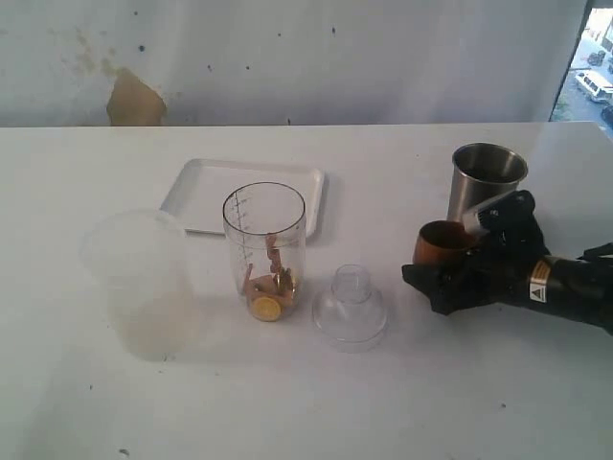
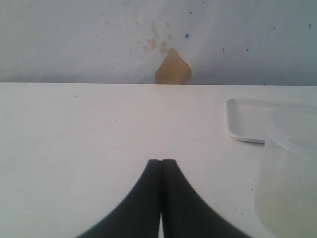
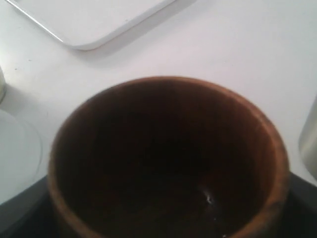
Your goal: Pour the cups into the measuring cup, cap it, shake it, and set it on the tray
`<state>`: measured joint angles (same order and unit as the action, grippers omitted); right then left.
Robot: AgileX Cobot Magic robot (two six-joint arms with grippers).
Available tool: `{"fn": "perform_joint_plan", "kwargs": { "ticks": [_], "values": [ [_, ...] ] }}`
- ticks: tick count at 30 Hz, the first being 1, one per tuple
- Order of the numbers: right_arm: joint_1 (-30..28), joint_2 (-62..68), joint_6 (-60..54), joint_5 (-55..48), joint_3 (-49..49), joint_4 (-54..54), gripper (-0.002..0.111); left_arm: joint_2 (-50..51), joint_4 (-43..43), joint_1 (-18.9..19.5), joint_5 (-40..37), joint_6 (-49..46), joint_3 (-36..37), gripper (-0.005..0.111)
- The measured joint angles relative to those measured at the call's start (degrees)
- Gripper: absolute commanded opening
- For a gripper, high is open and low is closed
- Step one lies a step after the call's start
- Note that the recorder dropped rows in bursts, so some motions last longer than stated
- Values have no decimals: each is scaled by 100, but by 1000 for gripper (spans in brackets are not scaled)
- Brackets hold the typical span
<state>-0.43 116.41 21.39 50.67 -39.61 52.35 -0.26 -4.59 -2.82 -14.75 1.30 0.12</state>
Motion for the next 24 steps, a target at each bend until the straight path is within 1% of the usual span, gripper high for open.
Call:
{"fn": "perform_joint_plan", "kwargs": {
  "ticks": [2, 4, 6, 7, 9, 18, 24],
  "values": [
    [0, 0, 0, -118, 0, -88, 62, 0, 0, 0, 0, 0, 0, 103],
    [0, 0, 0, -153, 0, -163, 83, 0, 0, 0, 0, 0, 0, 103],
    [0, 0, 0, -156, 0, -210, 96, 0, 0, 0, 0, 0, 0, 103],
    [0, 0, 0, -117, 0, -232, 99, 0, 0, 0, 0, 0, 0, 103],
    [0, 0, 0, -91, 0, -232, 101, 0, 0, 0, 0, 0, 0, 103],
    [0, 0, 0, -4, 0, -232, 101, 0, 0, 0, 0, 0, 0, 103],
    [0, -318, 71, -97, 0, -36, 101, 0, 0, 0, 0, 0, 0, 103]
  ]
}}
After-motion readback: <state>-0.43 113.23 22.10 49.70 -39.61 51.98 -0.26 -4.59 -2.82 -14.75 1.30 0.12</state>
